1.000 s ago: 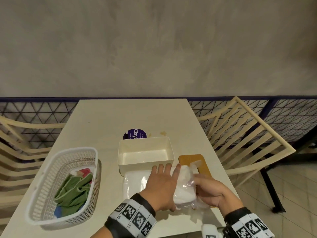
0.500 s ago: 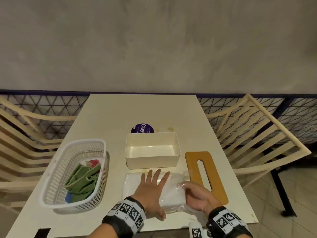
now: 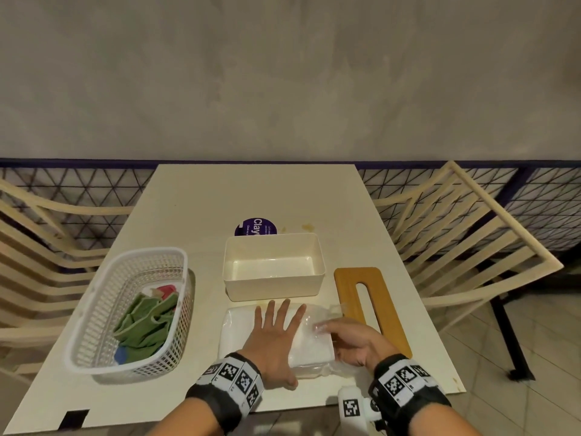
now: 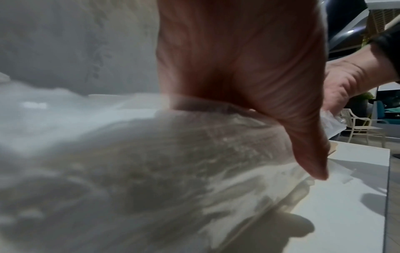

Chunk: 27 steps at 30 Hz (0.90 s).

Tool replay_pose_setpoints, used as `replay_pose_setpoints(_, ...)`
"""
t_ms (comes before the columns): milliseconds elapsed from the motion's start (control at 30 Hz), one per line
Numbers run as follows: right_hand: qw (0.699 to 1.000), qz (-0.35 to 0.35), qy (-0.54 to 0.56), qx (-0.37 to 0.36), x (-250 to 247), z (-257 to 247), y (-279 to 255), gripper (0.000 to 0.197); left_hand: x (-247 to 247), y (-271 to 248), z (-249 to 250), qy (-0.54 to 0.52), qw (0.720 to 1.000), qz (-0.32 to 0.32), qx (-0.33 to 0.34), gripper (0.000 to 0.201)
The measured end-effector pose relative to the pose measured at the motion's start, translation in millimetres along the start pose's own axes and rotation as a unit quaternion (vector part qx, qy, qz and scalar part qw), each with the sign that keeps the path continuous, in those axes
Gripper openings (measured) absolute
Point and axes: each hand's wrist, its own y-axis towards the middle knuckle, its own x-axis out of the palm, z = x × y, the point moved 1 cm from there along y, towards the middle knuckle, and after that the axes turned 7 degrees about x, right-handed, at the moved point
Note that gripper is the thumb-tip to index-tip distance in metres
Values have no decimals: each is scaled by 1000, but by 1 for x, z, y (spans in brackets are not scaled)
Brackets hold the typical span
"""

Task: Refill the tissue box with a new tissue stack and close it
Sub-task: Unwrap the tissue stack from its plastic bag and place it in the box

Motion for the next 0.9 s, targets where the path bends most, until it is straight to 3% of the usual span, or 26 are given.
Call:
replay_pose_setpoints(67,999,18,-44,10,5,-3,2,60,-1,2,0,-9,1000,-7,4,135)
replay_pose_setpoints(233,998,42,-40,24,-4,-2,5,20,-11,-6,-24,-18,999,-17,24,146)
replay_pose_setpoints(367,999,35,-30,22,1,-1,6,42,-14,-10,-32,40,999,-11,25,140)
replay_pose_setpoints(533,998,54,-40,-6,1,-5,9,66,-16,-16,-36,28,999,14,7,132)
replay_pose_setpoints(700,999,4,-40,-17,-1,-6,-8,43,-13,-18,-37,38,999,16,2,132)
replay_pose_setpoints(833,997,19,-65,-38,-15,-7,-11,59,-14,-23,-42,24,999,33,-5,129)
replay_pose_setpoints(900,997,26,-66,-33,-15,-5,-12,54,-15,-24,-40,31,999,35,-6,129)
